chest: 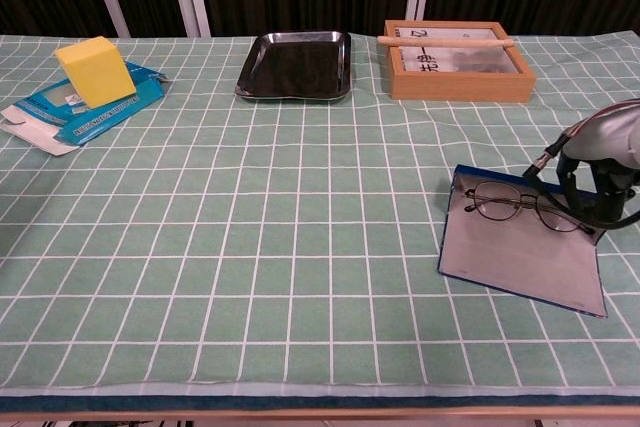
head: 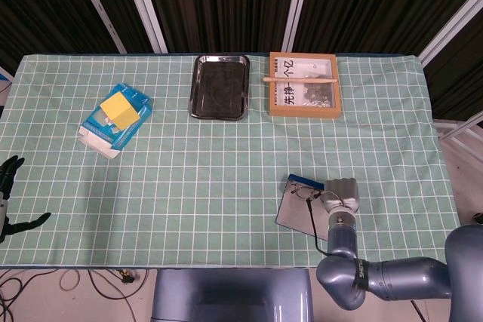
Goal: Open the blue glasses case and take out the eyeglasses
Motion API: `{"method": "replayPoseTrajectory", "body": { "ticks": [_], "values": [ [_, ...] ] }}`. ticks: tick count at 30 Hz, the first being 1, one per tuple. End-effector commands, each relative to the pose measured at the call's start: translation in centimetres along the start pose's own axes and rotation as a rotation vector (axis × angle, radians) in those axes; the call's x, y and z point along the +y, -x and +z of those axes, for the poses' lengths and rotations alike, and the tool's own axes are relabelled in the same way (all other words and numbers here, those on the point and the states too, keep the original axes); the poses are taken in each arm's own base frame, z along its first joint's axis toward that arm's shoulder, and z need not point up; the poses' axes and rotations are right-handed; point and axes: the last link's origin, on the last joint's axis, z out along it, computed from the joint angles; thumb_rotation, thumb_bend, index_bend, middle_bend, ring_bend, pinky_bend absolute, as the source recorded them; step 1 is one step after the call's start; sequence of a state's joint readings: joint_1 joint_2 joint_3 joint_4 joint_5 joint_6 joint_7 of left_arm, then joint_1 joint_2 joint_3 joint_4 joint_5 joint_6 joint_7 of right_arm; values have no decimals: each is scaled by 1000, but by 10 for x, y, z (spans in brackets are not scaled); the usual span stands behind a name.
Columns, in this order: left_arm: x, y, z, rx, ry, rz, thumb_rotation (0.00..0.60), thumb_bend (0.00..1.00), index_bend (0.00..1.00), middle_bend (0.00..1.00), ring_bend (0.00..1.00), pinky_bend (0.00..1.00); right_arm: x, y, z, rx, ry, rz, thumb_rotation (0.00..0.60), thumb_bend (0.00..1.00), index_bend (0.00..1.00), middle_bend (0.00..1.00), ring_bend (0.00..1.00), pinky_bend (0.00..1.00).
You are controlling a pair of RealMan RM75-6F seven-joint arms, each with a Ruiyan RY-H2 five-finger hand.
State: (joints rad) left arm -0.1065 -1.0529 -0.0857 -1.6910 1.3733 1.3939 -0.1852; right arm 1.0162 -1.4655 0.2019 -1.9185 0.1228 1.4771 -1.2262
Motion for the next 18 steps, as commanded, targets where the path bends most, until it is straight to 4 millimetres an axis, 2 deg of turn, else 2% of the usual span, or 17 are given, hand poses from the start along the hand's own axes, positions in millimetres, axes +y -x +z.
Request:
{"method": "replayPoseTrajectory", "body": {
  "ticks": [1,18],
  "values": [
    [0,0,0,0,0,-1,600,14,0,0,0,0,1,0,2,4,6,5,600,534,295,889,947,1000],
    [0,0,0,1,1,1,600,14,0,0,0,0,3,4,2,-54,2,47,600,534,295,888,946,1000]
  ]
}}
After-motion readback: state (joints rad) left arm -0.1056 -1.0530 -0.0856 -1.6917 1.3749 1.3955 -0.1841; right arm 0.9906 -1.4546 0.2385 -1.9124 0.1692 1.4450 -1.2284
